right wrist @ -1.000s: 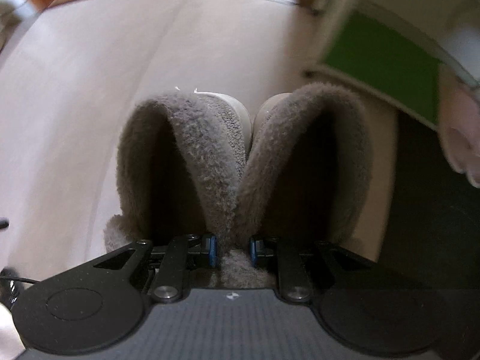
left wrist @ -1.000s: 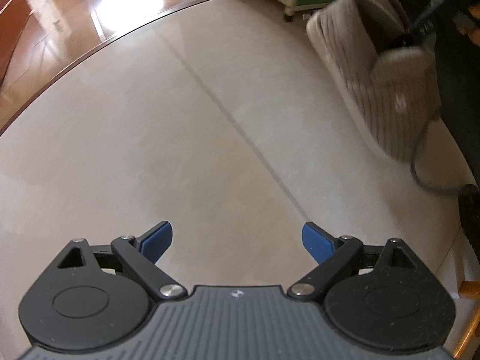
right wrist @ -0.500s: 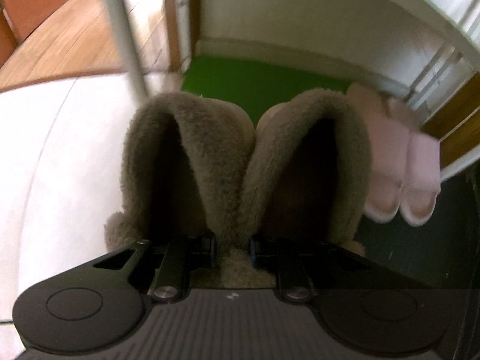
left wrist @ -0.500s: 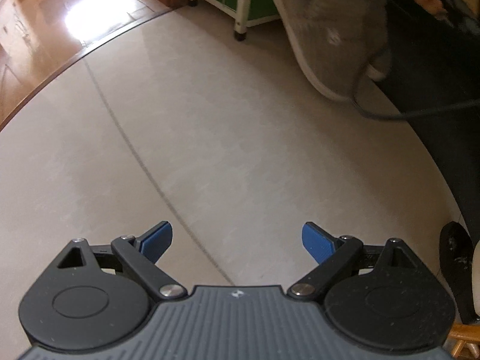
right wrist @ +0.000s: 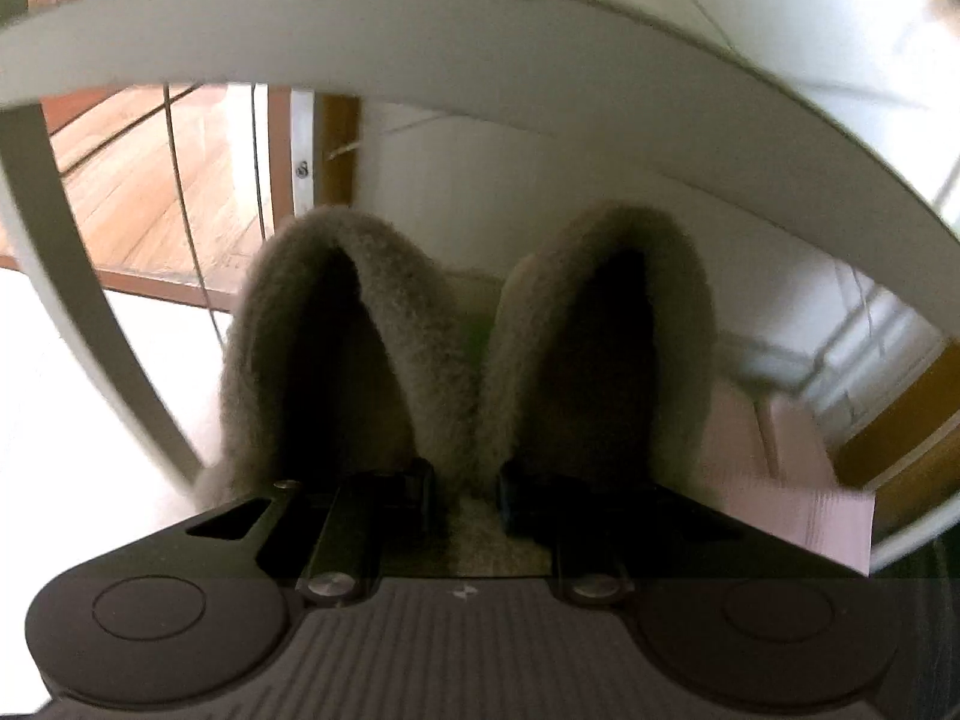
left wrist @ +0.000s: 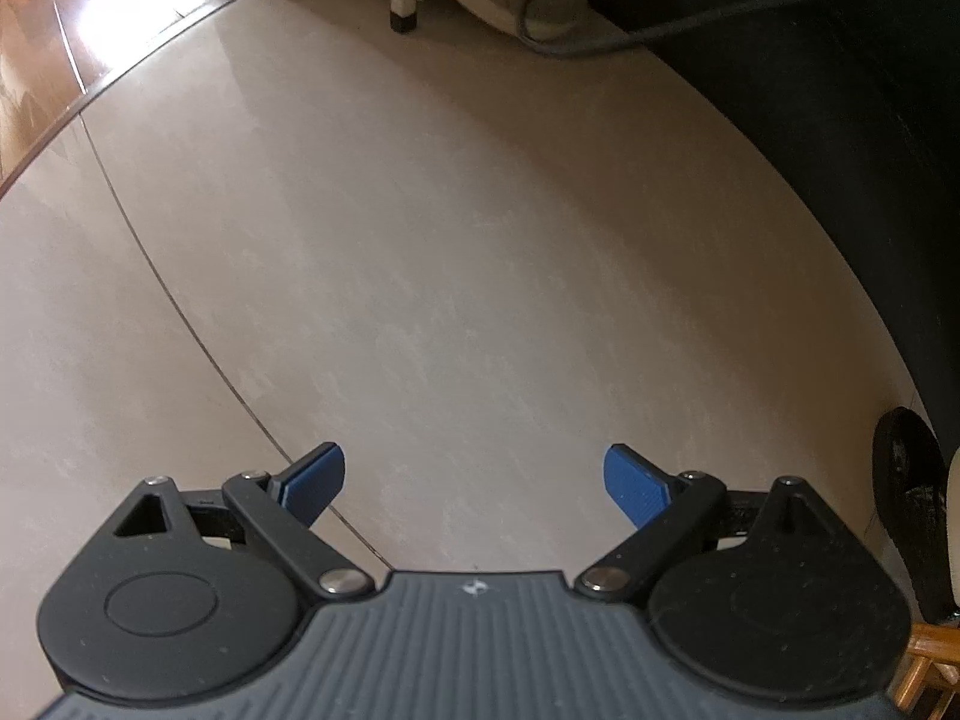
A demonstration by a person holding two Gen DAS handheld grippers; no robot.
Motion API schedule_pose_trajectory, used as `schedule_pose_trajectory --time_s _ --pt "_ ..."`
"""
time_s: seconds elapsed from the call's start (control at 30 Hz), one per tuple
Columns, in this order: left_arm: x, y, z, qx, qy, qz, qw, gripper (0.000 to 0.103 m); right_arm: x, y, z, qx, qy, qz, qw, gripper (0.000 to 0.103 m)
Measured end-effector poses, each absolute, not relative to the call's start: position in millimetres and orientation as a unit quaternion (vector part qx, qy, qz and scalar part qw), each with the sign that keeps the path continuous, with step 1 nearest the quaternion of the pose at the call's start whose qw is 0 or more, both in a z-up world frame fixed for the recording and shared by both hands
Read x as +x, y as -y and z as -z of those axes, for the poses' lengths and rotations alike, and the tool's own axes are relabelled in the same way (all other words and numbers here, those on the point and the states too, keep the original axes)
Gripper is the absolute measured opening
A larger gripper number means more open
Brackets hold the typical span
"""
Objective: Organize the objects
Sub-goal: 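Carry the grey slippers onto the shoe rack's lower shelf beside the pink pair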
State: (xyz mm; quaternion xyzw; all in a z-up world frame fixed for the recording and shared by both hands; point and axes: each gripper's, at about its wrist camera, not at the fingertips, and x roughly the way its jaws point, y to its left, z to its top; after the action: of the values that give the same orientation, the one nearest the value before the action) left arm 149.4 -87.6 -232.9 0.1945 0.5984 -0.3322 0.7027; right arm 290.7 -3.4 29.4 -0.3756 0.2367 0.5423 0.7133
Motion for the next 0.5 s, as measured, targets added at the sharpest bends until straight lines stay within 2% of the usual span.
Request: schedule_pose_trajectory --time_s 0.3,0.4,0.47,0.5 --pt "159.7 97.1 244.3 0.183 -0.608 0.328 0.7 0.093 301.9 -16.7 -16.1 -0.318 -0.228 -0.527 0.755 0.025" --pt "157.5 96.6 241.6 0.181 -0.611 0.325 0.699 0.093 299.1 -17.2 -16.5 -0.311 -0.206 -0.528 0.763 0.04" --pt "156.8 96.5 241.6 0.181 -0.609 0.326 0.7 0.093 294.9 -13.2 -19.6 -0.301 -0.189 -0.534 0.767 0.081" --pt "156.6 96.5 241.5 0.181 -0.608 0.326 0.701 0.093 291.9 -8.9 -22.6 -0.29 -0.178 -0.542 0.769 0.089"
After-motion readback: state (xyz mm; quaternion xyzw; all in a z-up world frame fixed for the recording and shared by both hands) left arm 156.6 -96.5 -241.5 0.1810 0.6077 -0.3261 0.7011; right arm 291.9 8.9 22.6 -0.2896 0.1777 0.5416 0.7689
